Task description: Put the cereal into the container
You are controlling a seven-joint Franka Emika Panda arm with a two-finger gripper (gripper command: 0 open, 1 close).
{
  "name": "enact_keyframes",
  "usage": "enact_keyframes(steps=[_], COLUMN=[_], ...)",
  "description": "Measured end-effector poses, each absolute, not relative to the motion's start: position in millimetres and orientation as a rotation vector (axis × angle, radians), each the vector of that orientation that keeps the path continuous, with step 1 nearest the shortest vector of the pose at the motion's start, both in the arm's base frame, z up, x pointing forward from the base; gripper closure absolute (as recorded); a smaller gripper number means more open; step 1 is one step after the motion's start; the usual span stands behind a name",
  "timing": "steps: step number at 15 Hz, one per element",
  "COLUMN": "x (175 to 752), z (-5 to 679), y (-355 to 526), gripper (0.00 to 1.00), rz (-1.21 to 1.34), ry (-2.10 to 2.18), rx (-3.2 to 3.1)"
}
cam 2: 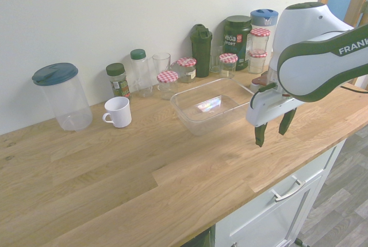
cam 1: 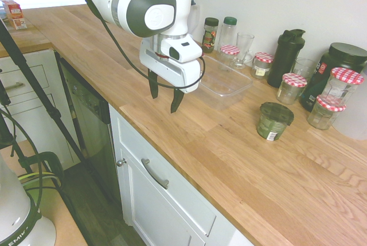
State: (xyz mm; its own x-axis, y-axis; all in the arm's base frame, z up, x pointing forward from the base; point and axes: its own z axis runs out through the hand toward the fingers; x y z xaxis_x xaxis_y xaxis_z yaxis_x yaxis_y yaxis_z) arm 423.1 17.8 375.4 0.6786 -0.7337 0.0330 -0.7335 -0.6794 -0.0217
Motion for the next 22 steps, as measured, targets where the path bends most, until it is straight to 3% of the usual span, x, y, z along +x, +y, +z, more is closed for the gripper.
enact_keyframes(steps=[4,13,22], x=[427,397,466], z=[381,471,411], y=[4,-114,-188], gripper=[0.00,0.00,0.00], rz=[-0.096,-0.359,-0.407], ry=[1.303,1.507,1.638], rx=[-2.835,-2.633,-2.540])
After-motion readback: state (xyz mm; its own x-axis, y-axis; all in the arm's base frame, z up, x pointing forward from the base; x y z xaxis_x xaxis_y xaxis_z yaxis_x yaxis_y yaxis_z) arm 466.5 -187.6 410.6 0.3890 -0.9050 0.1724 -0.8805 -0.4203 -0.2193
